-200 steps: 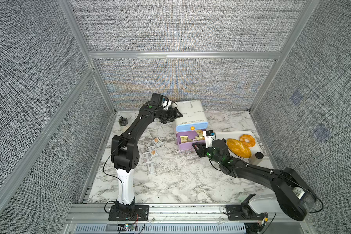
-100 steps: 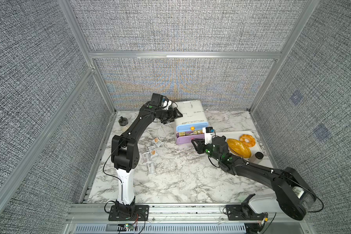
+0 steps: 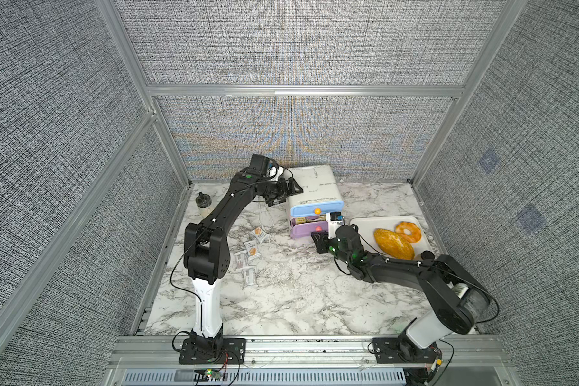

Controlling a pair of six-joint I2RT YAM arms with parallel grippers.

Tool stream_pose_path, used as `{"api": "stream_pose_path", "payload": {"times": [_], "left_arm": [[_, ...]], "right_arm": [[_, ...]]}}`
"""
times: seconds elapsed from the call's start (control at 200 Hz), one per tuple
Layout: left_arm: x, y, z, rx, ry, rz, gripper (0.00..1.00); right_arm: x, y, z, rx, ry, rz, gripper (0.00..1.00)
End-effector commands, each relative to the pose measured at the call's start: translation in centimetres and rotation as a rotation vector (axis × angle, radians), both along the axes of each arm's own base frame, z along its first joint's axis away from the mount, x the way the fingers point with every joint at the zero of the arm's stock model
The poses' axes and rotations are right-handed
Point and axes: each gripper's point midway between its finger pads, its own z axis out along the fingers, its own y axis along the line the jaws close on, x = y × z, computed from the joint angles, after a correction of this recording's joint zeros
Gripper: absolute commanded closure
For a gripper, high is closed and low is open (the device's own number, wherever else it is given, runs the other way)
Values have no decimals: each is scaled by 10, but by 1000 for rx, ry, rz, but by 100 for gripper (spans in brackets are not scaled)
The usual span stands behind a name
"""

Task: Place the cookies into the drawer by color
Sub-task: Close the drawer in the storage box.

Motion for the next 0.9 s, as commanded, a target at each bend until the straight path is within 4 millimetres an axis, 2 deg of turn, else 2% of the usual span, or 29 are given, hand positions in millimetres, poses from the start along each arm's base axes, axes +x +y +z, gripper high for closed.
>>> {"api": "stream_pose_path", "payload": {"times": [0.0,0.075,0.145,0.345,0.365,0.5,0.721,0.771,0.786,0.891], "left_arm": [[0,-2,2,-9,-14,-16,1],[0,-2,3,-12,-14,-17,1],[-1,-2,4,-13,-18,-18,1],[-1,0,10,-21,-27,-16,1],[0,1,11,-22,-29,-16,1],[-1,2,17,-33,-40,-16,1],[-1,2,21,-50,-47,-16,1],[-1,2,21,-52,-48,-15,1],[-1,2,21,-52,-48,-16,1],[-2,2,23,-60,-52,-17,1]], "right_arm": [[32,-3,17,7,-86,-80,79],[44,1,20,37,-94,-77,80],[44,7,26,64,-106,-58,80],[28,13,25,135,-90,-38,80],[22,8,14,133,-68,-43,80],[15,-3,6,175,-43,-87,80],[42,-5,1,171,-44,-139,80],[46,-9,-8,162,-34,-153,80],[53,-6,3,180,-56,-154,80],[59,-5,6,203,-64,-148,80]]}}
